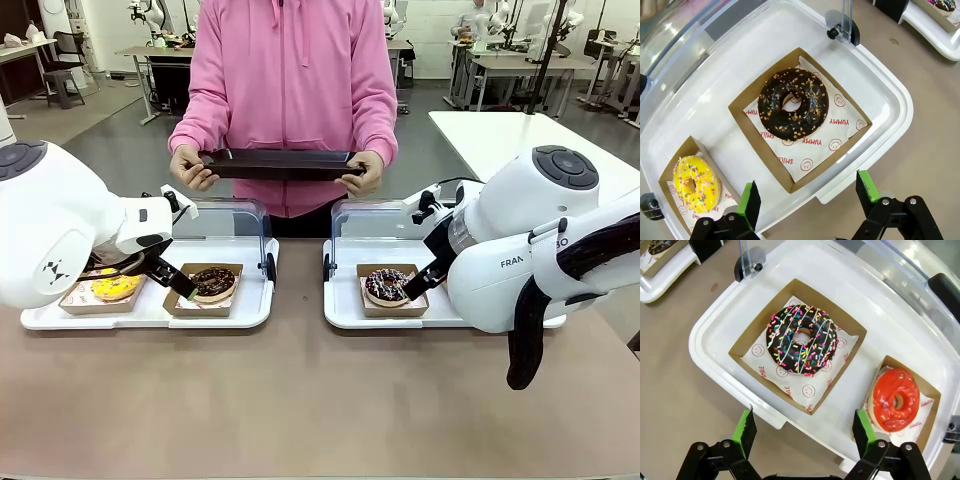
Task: Provide the desired donut to the person.
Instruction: Pick up and lift the Paper togo box containing the Donut pointed at by the person.
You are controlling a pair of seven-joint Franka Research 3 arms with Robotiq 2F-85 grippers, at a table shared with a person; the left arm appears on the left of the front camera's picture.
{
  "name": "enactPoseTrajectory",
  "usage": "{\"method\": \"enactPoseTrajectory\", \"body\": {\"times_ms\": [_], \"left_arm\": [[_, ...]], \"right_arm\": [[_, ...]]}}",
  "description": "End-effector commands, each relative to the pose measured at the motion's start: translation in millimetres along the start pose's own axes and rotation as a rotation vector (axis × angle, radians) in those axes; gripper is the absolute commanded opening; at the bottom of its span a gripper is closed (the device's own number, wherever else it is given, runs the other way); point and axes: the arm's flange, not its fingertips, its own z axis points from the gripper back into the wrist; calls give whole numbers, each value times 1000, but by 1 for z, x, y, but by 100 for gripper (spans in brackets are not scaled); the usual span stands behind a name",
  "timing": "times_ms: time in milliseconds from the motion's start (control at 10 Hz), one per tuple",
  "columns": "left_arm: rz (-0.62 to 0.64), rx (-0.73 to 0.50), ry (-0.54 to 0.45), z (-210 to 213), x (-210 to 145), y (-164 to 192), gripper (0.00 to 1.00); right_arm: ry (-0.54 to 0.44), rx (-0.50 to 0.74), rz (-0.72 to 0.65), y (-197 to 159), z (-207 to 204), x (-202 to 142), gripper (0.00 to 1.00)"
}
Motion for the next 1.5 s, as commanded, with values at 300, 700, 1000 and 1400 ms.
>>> {"method": "enactPoseTrajectory", "body": {"times_ms": [300,700,1000,1400], "left_arm": [[0,0,0,0,0,0,100],[37,-174,-2,95,-13,62,100],[41,-245,-114,159,-68,105,100],[71,-270,-252,176,-124,128,100]], "right_arm": [[-3,-32,11,-16,17,3,100],[-64,140,104,-96,137,-49,100],[-186,201,163,-123,180,-102,100],[-349,218,178,-134,197,-163,100]]}}
